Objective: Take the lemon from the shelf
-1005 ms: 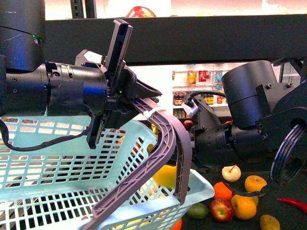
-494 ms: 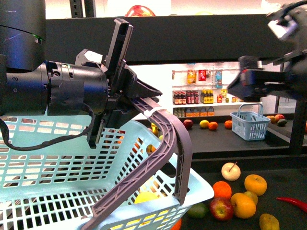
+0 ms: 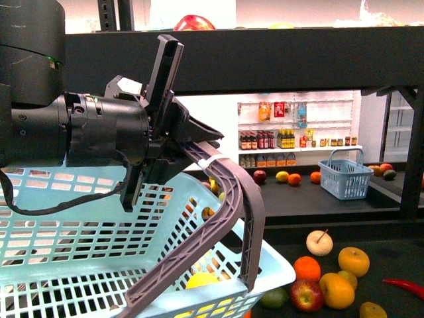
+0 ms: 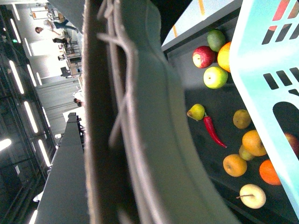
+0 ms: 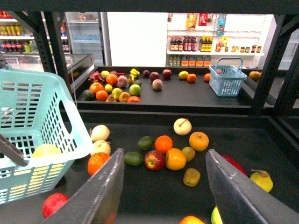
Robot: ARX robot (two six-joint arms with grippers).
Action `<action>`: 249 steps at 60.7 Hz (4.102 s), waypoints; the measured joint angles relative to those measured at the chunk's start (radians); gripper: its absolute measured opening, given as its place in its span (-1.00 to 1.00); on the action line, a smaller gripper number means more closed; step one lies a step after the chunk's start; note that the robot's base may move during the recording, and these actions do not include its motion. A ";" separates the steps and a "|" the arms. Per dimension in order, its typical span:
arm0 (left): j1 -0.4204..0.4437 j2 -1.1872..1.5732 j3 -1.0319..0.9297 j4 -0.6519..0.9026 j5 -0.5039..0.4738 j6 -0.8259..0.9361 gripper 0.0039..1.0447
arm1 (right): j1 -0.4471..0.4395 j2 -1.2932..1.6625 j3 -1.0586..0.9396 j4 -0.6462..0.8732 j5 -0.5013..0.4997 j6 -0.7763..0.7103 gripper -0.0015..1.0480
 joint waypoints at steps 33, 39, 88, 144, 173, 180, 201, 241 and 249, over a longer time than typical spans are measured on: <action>-0.001 0.000 0.000 0.000 -0.002 -0.001 -0.85 | 0.000 -0.151 -0.166 -0.004 0.000 0.003 -0.95; -0.001 0.000 0.000 0.000 0.001 -0.003 -0.85 | 0.000 -0.177 -0.180 -0.013 0.000 0.003 -0.95; -0.001 0.000 0.000 0.000 0.000 -0.003 -0.85 | 0.000 -0.422 -0.237 -0.191 0.003 0.003 -0.95; 0.096 0.000 0.008 0.104 -0.298 -0.095 -0.85 | 0.000 -0.423 -0.237 -0.191 0.000 0.004 0.86; 0.457 0.019 -0.008 0.433 -0.290 -0.407 -0.85 | 0.000 -0.423 -0.237 -0.191 0.000 0.004 0.86; 0.533 0.053 -0.023 0.483 -0.267 -0.438 -0.85 | 0.000 -0.423 -0.237 -0.191 0.000 0.004 0.86; 0.703 0.147 -0.067 0.688 -0.193 -0.530 -0.85 | 0.000 -0.423 -0.237 -0.191 0.000 0.004 0.86; 0.847 0.377 -0.108 0.934 -0.045 -0.600 -0.12 | 0.000 -0.423 -0.237 -0.191 0.002 0.004 0.86; 0.868 0.350 -0.130 0.809 -0.021 -0.443 0.46 | 0.000 -0.423 -0.237 -0.191 0.003 0.004 0.86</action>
